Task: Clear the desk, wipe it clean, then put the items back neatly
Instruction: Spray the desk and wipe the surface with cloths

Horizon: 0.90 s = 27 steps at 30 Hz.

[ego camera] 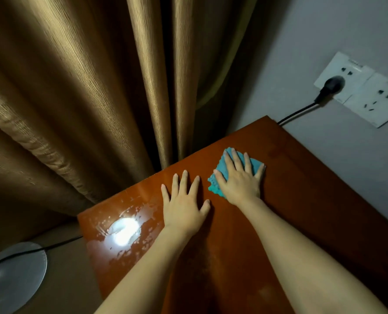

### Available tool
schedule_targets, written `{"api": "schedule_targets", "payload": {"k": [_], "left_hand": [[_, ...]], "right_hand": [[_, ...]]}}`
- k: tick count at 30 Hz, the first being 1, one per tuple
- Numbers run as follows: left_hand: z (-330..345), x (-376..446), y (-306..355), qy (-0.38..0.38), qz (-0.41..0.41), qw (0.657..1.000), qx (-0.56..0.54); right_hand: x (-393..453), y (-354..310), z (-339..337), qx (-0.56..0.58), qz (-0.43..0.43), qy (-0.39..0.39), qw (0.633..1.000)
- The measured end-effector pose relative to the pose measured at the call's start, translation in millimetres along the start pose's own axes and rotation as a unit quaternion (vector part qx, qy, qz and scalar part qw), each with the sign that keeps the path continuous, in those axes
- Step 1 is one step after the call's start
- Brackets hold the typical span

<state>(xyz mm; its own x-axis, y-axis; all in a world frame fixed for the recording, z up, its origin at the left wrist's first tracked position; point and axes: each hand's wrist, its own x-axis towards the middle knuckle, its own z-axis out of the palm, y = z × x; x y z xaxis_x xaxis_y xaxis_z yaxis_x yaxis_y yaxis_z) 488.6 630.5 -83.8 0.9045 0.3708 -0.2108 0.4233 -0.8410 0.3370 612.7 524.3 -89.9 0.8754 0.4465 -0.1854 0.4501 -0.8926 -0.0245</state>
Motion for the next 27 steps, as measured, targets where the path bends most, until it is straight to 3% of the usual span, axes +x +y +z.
{"api": "schedule_targets", "payload": {"k": [15,27], "left_hand": [[61.5,-103.6,104.9,-0.042,0.093,0.994,0.031],[141.6,-258.1,237.3,-0.089,0.200,0.974,0.064]], "right_hand": [[-155.8,122.7,26.9,0.024,0.096,0.001,0.995],[-365.5,263.6,66.2,0.055,0.195,0.019,0.979]]}}
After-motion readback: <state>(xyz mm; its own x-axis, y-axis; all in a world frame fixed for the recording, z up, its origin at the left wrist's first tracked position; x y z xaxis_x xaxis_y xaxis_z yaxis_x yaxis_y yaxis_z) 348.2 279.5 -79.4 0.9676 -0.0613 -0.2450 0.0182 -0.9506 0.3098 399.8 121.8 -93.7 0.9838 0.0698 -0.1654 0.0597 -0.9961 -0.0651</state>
